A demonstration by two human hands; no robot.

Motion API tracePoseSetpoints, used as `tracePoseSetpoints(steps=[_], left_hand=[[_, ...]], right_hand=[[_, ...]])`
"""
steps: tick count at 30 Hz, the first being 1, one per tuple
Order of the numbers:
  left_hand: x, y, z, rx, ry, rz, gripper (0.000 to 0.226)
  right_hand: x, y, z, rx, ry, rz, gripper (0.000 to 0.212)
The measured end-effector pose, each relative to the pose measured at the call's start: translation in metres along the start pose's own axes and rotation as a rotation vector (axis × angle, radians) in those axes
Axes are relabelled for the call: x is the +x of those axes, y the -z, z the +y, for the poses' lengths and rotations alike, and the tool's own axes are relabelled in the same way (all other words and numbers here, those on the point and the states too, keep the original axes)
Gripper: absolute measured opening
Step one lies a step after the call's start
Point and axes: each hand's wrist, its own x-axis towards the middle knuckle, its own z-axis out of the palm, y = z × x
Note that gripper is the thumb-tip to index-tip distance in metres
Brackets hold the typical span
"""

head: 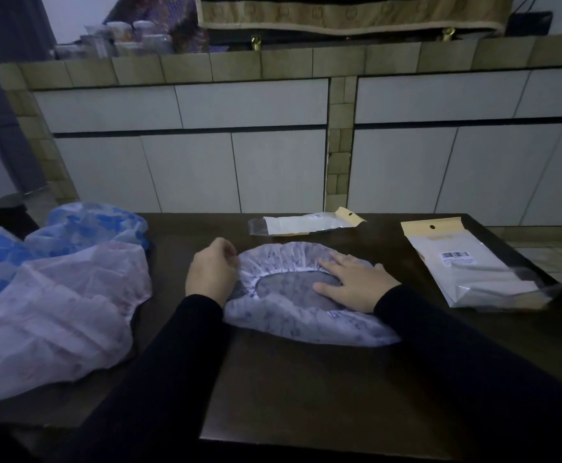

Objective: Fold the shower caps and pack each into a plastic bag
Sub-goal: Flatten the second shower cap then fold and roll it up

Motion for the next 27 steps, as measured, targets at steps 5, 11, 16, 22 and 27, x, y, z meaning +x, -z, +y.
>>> tracePoseSetpoints(steps=[5,11,16,22,27], left_hand=[[-0.006,0.006,0.012,0.150,-0.255,0.070,0.014],[-0.039,0.019,0.046,0.048,-0.324,-0.359,0.059],[-0.040,0.006,0.034,0.523,-0.290,-0.793,0.112],[-0.018,0.023,0.025,0.427,-0.299,-0.573,0.100],[-0.037,0.036,0.044,0.278,-0.381,-0.145,0.044]], right_hand=[[-0.003,0.012,-0.008,-0.031,0.009,0.038,0.067],[-0.014,0.023,-0.006,0.023,0.072,0.090,0.052],[-0.013,0.003,0.003,-0.017,0.006,-0.018,0.059],[-0.025,0.030,0.006,0.198,-0.063,0.008,0.048],[-0.044,0.036,0.004,0.147,-0.020,0.137,0.036]])
